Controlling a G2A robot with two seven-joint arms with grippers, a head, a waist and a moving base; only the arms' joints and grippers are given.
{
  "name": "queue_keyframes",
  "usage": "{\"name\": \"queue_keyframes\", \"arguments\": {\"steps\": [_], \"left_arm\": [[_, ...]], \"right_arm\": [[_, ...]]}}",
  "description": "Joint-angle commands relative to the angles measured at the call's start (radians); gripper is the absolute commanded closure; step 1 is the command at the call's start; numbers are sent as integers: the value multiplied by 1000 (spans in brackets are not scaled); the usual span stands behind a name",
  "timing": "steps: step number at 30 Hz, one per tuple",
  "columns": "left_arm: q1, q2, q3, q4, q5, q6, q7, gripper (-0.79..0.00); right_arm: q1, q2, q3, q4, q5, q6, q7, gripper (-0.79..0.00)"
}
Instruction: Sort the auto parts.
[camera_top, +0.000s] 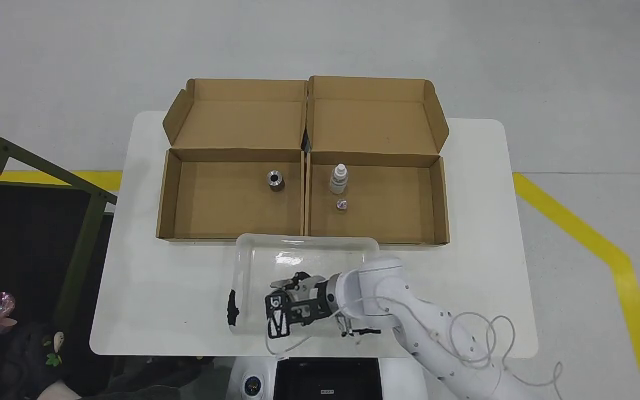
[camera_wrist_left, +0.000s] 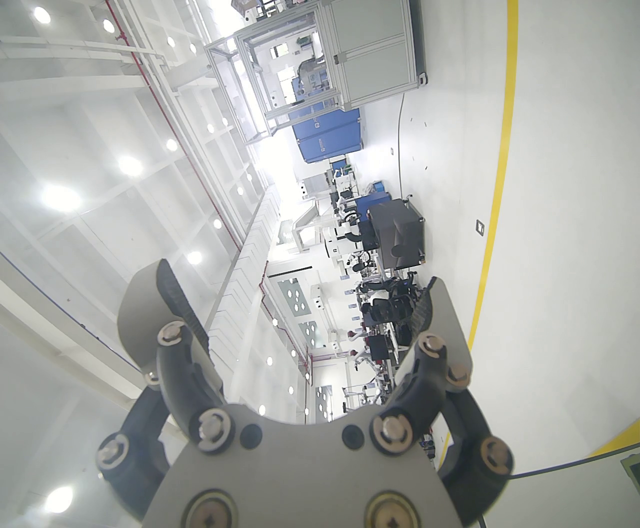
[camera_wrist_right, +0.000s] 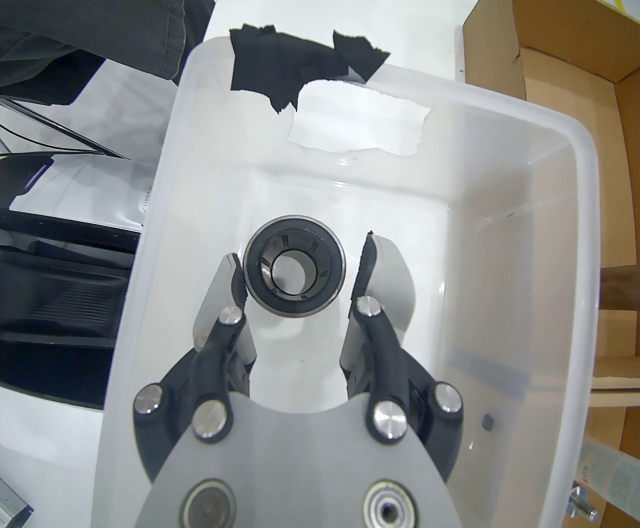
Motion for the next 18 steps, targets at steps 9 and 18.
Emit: {"name": "queue_keyframes", "arguments": {"steps": [9, 18], "left_arm": [[0, 0, 0, 0, 0, 0, 0, -785], [0, 0, 0, 0, 0, 0, 0, -785]], "right_arm": [[57, -12, -47, 73, 23, 16, -5, -437], [110, -24, -84, 126, 48, 20, -15, -394]]}}
